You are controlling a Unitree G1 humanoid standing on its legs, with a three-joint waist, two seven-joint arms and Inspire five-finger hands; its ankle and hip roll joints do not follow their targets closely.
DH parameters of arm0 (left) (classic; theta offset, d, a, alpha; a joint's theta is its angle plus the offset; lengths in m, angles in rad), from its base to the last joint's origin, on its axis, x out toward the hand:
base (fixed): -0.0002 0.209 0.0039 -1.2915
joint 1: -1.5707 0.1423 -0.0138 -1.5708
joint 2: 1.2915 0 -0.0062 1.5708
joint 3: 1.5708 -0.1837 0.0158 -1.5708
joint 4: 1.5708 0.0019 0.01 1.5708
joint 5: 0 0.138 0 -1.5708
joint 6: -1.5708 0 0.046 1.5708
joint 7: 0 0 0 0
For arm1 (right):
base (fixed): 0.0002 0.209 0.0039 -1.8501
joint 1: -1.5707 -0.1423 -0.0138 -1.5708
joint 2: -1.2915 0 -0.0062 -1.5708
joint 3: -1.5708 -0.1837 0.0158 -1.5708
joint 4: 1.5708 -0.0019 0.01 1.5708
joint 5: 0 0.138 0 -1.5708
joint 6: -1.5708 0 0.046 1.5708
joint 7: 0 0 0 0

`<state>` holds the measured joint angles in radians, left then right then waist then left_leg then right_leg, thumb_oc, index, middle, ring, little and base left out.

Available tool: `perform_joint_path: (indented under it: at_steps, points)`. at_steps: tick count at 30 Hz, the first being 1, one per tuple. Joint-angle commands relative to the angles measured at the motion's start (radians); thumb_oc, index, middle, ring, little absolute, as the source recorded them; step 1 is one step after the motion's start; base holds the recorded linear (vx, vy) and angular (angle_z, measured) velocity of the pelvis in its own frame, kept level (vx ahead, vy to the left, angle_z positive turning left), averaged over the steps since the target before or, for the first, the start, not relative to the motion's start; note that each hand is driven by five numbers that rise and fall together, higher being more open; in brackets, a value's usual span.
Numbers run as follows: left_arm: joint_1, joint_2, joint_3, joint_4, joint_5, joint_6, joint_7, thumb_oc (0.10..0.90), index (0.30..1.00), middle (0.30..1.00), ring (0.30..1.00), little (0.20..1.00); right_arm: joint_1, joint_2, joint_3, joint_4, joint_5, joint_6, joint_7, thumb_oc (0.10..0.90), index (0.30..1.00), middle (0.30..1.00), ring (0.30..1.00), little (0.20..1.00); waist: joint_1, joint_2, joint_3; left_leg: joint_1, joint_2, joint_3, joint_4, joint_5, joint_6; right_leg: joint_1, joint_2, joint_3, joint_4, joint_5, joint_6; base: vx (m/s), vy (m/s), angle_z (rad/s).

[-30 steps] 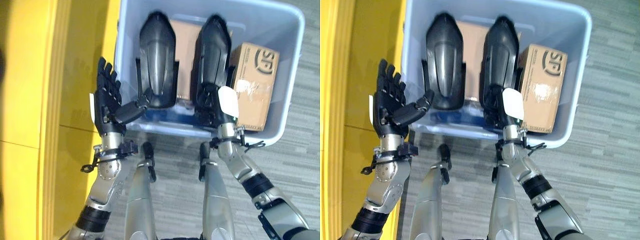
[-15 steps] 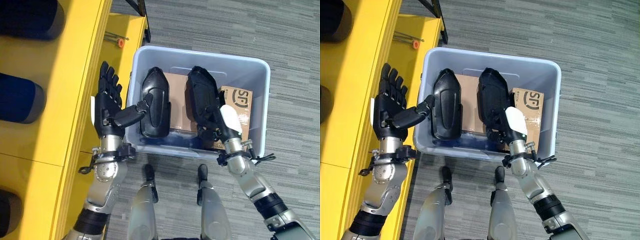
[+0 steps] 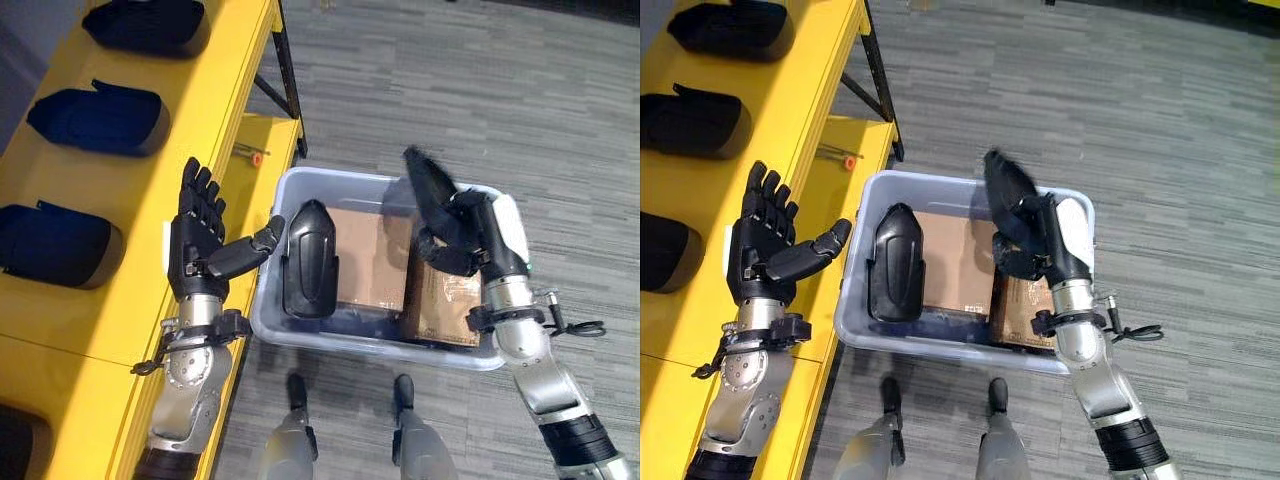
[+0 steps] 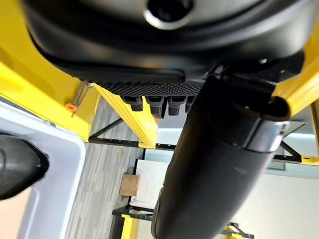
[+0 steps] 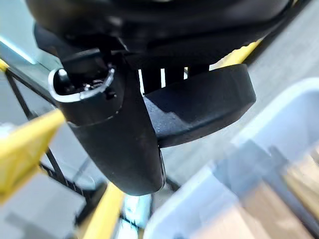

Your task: Move parts from the plastic box to the shelf.

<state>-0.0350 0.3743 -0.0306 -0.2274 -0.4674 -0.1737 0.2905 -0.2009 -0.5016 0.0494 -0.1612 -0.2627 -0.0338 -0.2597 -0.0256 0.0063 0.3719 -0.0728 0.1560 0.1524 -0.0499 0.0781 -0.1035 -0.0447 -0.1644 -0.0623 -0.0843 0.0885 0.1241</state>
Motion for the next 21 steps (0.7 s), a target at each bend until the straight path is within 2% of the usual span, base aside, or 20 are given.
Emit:
perform_joint_path:
  at_steps: [1,6,13,17,21]
  points:
    - [0.054,0.025,0.042,-0.015,0.022,-0.072,-0.054,0.9,1.0,1.0,1.0,1.0,0.012,-0.056,-0.081,-0.11,0.018,-0.145,-0.037,0.4,0.3,0.3,0.3,0.3,-0.022,-0.028,-0.281,0.012,0.069,0.041,-0.036,0.028,-0.005,0.067,-0.053,0.006,0.084,-0.139,0.049,0.02,-0.062,-0.29]
    - [0.079,0.037,0.052,-0.011,0.038,-0.062,-0.085,0.9,1.0,1.0,1.0,1.0,0.076,-0.095,-0.133,-0.149,0.029,-0.16,0.004,0.4,0.3,0.3,0.3,0.3,-0.039,-0.022,-0.295,0.04,0.085,0.05,-0.037,0.029,-0.009,0.072,-0.036,0.023,0.114,-0.167,0.04,0.0,-0.045,-0.17]
    - [0.096,0.04,0.066,-0.019,0.034,-0.056,-0.093,0.9,1.0,1.0,1.0,1.0,0.119,-0.134,-0.176,-0.177,0.037,-0.184,0.02,0.4,0.3,0.3,0.3,0.3,-0.058,-0.004,-0.287,0.058,0.128,0.048,-0.03,0.059,-0.023,0.052,0.02,0.052,0.223,-0.243,0.003,-0.07,-0.107,-0.05]
    - [0.106,0.035,0.067,-0.016,0.031,-0.05,-0.084,0.9,1.0,1.0,1.0,1.0,0.108,-0.158,-0.159,-0.176,0.049,-0.195,0.022,0.4,0.3,0.3,0.3,0.3,-0.054,0.001,-0.252,0.048,0.193,0.022,0.001,0.105,-0.034,-0.004,0.101,0.048,0.393,-0.333,-0.06,-0.13,-0.24,-0.08]
    - [0.123,0.029,0.065,-0.018,0.032,-0.046,-0.078,0.9,1.0,1.0,1.0,1.0,0.062,-0.177,-0.109,-0.179,0.067,-0.205,0.03,0.4,0.3,0.3,0.3,0.3,-0.025,-0.005,-0.209,0.018,0.225,-0.029,0.037,0.158,-0.031,-0.035,0.152,0.03,0.485,-0.371,-0.104,-0.14,-0.304,0.05]
